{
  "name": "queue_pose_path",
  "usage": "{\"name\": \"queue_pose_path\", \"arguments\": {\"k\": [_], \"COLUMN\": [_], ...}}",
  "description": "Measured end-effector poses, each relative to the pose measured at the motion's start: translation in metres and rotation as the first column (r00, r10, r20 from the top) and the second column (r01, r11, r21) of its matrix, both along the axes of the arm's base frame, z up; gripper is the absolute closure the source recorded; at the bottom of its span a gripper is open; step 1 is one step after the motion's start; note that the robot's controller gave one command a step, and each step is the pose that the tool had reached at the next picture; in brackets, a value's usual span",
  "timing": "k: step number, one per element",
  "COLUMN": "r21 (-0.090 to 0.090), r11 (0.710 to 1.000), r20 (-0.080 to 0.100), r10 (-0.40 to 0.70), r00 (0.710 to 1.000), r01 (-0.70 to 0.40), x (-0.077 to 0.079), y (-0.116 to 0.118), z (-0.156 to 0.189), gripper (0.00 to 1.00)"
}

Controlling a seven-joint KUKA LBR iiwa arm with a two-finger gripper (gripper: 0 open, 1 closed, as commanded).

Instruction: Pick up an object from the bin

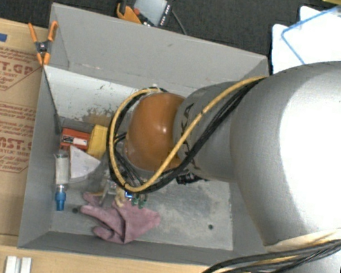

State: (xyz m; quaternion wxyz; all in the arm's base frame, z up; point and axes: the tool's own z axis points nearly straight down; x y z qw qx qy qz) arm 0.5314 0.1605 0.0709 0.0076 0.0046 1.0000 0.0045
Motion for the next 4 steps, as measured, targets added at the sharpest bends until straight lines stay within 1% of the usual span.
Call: {"name": "queue_pose_path", "arguments": {"k": [1,2,3,4], "r21": [0.001,-0.001,0.001,0.002], "r11": [1.0,1.0,0.996,1.0], "r20": [-0.004,-0.006,0.001,0.002], "r10": [-0.018,0.004,0.088,0.009], "r00": [1.0,1.0,0.996,1.0], "r01": [0.018,-0.004,-0.088,-0.009], "x": [0.001,0.011,0.001,0.001], "y": [-0.002,-0.001,0.028,0.026], "z": [0.095,0.1,0.06,0.032], "gripper": [1.0,1.0,1.0,1.0]}}
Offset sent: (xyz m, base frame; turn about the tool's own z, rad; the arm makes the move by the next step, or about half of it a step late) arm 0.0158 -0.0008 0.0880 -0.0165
